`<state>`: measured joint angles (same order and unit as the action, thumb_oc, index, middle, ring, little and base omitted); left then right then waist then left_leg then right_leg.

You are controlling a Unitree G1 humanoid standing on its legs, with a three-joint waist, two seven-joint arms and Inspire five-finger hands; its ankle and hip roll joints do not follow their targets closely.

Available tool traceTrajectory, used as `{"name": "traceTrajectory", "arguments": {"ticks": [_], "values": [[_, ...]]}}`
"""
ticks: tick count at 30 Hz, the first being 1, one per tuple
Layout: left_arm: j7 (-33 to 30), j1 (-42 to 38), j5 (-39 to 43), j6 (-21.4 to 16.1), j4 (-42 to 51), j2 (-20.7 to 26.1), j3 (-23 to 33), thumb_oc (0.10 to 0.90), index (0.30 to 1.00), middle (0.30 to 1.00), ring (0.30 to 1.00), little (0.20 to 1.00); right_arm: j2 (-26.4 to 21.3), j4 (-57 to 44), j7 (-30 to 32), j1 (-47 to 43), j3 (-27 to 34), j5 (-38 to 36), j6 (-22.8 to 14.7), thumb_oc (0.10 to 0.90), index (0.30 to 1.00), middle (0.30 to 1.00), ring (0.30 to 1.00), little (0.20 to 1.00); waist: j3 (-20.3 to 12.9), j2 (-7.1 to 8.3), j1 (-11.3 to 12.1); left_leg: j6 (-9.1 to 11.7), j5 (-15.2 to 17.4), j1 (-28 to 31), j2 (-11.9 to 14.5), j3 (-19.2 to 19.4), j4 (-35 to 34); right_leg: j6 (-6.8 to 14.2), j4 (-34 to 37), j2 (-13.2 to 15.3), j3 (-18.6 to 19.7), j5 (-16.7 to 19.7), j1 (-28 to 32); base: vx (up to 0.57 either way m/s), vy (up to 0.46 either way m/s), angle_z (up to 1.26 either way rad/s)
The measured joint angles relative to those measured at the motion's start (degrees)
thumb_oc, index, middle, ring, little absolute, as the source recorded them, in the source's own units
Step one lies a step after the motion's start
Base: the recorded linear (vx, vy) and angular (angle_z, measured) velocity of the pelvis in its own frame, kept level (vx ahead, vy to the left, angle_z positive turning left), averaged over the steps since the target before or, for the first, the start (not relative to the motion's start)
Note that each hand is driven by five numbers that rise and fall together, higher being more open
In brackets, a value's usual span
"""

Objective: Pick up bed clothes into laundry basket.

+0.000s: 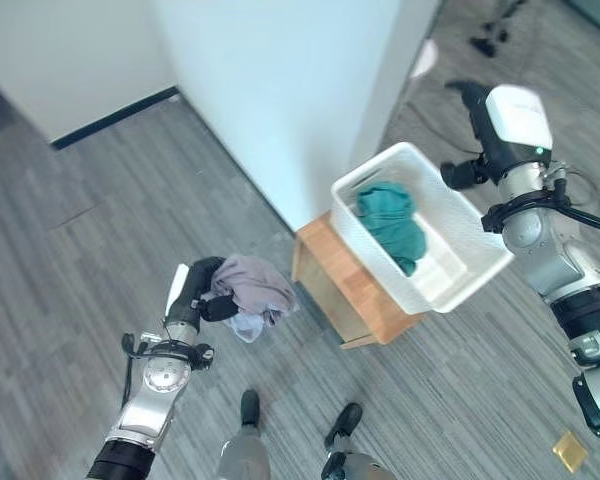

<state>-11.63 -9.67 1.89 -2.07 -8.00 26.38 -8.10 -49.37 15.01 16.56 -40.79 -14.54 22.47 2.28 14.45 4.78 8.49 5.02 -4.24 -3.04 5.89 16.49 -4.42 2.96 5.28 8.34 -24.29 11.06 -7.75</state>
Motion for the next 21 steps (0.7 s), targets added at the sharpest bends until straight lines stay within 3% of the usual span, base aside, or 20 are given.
{"name": "traceTrajectory", "arguments": {"ticks": [1, 2, 3, 4, 6, 7, 9, 12, 15, 17, 18, 21], "values": [[-0.6, -2.5, -0.8, 0.3, 1.2, 0.6, 0.3, 0.4, 0.3, 0.3, 0.3, 0.3, 1.1, -7.5, 0.3, 7.1, 6.3, 0.1, -0.4, 0.8, 0.9, 0.9, 0.9, 0.9, -0.1, -0.2, -1.0, -0.1, 0.0, 1.2, -0.1, 1.4, -0.6, 0.3, 0.0, 0.0, 1.4, 0.2, 0.1, 0.08, 0.11, -0.47], [-2.1, -6.2, -2.6, 1.2, 2.0, 0.8, 0.6, 0.4, 0.3, 0.3, 0.3, 0.3, 4.8, -12.9, 0.8, 14.2, 11.9, 1.2, -0.6, 0.8, 0.9, 0.9, 0.9, 0.9, -0.4, -0.57, -4.0, -0.4, 0.3, 2.0, -0.9, 2.3, -0.5, 0.3, 0.0, -0.1, 2.4, 0.4, 0.2, 0.1, 0.113, -0.52], [-3.3, -10.7, -4.1, 2.4, 2.0, 0.8, -0.3, 0.4, 0.3, 0.3, 0.3, 0.3, 12.7, -19.5, 1.4, 22.3, 19.9, 1.7, -0.6, 0.8, 0.9, 0.9, 0.9, 0.9, -0.9, -1.14, -5.7, -0.7, 0.4, 2.7, -0.8, 3.0, -0.6, 0.4, -0.1, 0.4, 2.8, 0.5, 0.7, 0.08, 0.063, -0.42], [-4.6, -15.3, -5.5, 3.3, 1.9, 1.0, -1.6, 0.4, 0.3, 0.3, 0.3, 0.3, 18.6, -21.1, 2.8, 30.6, 22.4, 1.7, -1.4, 0.8, 0.9, 0.9, 0.9, 0.9, -1.7, -2.06, -8.7, -1.0, 0.7, 3.5, -1.3, 3.9, -0.6, 0.5, -0.1, 0.3, 4.1, 0.6, 0.8, 0.08, 0.053, -0.38], [-5.4, -22.7, -7.6, 4.0, 1.6, 1.1, -3.3, 0.4, 0.3, 0.3, 0.3, 0.3, 21.4, -14.8, 2.4, 39.9, 20.0, 0.6, -1.7, 0.8, 0.9, 0.9, 0.9, 0.9, -3.5, -3.86, -12.1, -2.1, 1.5, 4.8, -1.8, 5.4, -0.6, 0.8, -0.1, 1.2, 4.7, 0.7, 0.9, 0.06, 0.035, -0.6], [-5.5, -26.8, -9.2, 3.4, 1.3, 0.5, -5.8, 0.4, 0.3, 0.3, 0.3, 0.3, 20.9, -2.6, 0.4, 45.2, 17.4, -2.3, -1.7, 0.8, 0.9, 0.9, 0.9, 0.9, -5.2, -5.75, -14.3, -1.8, 2.3, 5.9, -2.0, 6.3, -0.6, 0.9, 0.0, 1.1, 5.7, 0.7, 1.1, 0.06, 0.028, -0.55], [-5.3, -29.7, -11.2, 0.9, 1.1, 0.5, -8.9, 0.4, 0.3, 0.3, 0.3, 0.3, 20.3, 8.9, -3.0, 50.6, 15.5, -6.6, 2.1, 0.8, 0.9, 0.9, 0.9, 0.9, -7.5, -8.93, -14.9, -1.8, 2.9, 6.3, -1.9, 7.3, -0.7, 1.1, -0.1, 0.8, 7.1, 0.5, 0.4, 0.04, 0.016, -0.48], [-4.8, -32.6, -12.9, 0.0, -4.8, 1.1, -12.1, 0.4, 0.3, 0.3, 0.3, 0.3, 17.5, 11.5, -6.6, 56.4, 10.5, -8.0, 2.3, 0.8, 0.9, 0.9, 0.9, 0.9, -9.1, -11.37, -17.3, -1.8, 3.0, 6.7, -1.4, 8.4, -0.7, 1.2, -0.1, 0.0, 8.1, 0.5, 0.1, 0.01, 0.011, -0.31], [-4.3, -34.4, -15.7, 1.1, -11.6, 2.1, -14.9, 0.4, 0.3, 0.3, 0.3, 0.3, 17.4, 10.7, -8.9, 56.1, 9.8, -8.1, 0.2, 0.8, 0.9, 0.9, 0.9, 0.9, -8.7, -10.7, -19.0, -0.9, 3.5, 6.1, -0.7, 8.4, -1.0, 1.7, 0.0, -0.3, 7.1, -0.7, -1.2, -0.01, 0.011, -0.29], [-4.3, -35.2, -17.3, 2.2, -16.3, 3.4, -16.7, 0.4, 0.3, 0.3, 0.3, 0.3, 17.8, 9.7, -9.0, 55.5, 10.2, -9.3, -1.2, 0.8, 0.9, 0.9, 0.9, 0.9, -8.2, -9.22, -19.4, -0.8, 3.4, 5.3, -0.9, 9.6, -1.0, 2.0, 0.3, 0.2, 5.7, -1.0, -2.9, 0.0, 0.011, -0.37], [-4.0, -38.8, -19.9, 3.1, -24.0, 6.3, -19.8, 0.4, 0.3, 0.3, 0.3, 0.3, 19.2, 8.9, -9.5, 53.8, 10.5, -11.4, -2.5, 0.8, 0.9, 0.9, 0.9, 0.9, -7.8, -8.55, -19.5, -1.3, 3.0, 3.6, -0.2, 10.4, -1.0, 2.6, -0.3, 0.3, 4.4, -1.0, -4.9, -0.04, -0.01, -0.4], [-4.0, -40.1, -22.7, 6.0, -29.8, 9.5, -20.4, 0.4, 0.3, 0.3, 0.3, 0.3, 19.8, 8.8, -10.5, 53.5, 8.7, -12.5, -3.2, 0.8, 0.9, 0.9, 0.9, 0.9, -6.3, -5.54, -20.4, -1.0, 2.0, 2.6, -0.3, 11.4, -0.7, 1.4, -2.3, 1.0, 2.4, 0.9, -7.3, 0.0, 0.01, -0.19]]}}
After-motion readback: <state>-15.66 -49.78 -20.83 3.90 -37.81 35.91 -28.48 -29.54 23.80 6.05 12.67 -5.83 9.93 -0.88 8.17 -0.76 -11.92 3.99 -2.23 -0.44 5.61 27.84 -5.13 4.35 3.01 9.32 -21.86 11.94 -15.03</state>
